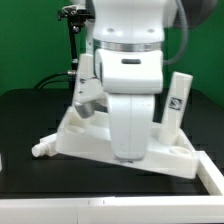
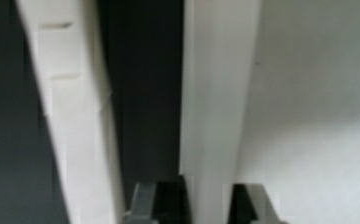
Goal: Assemble desk
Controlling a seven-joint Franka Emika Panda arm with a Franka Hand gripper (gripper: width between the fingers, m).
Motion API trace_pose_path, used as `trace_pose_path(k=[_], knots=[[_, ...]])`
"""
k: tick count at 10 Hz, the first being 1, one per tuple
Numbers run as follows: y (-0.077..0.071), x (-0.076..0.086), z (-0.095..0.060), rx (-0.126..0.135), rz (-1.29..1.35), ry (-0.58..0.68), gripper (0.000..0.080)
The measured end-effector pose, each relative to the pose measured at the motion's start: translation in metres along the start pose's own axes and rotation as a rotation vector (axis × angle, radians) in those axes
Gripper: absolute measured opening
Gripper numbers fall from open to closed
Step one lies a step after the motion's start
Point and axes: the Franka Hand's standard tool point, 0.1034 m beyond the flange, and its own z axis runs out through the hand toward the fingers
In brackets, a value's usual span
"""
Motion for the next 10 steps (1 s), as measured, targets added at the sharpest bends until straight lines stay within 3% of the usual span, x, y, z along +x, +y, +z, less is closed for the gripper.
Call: trace_pose_path(k=[1,6,9,10], knots=[[0.0,0.002,0.004,-0.012,-0.002,0.002,0.0055],[0.0,-0.005,0.009,-0.005,0.026,-0.002,0.0055],[0.023,-0.001,0.019,-0.003,0.028,-0.004,0.0055],[0.022,0.005,0.022,0.001,0.037,0.001,0.0055]])
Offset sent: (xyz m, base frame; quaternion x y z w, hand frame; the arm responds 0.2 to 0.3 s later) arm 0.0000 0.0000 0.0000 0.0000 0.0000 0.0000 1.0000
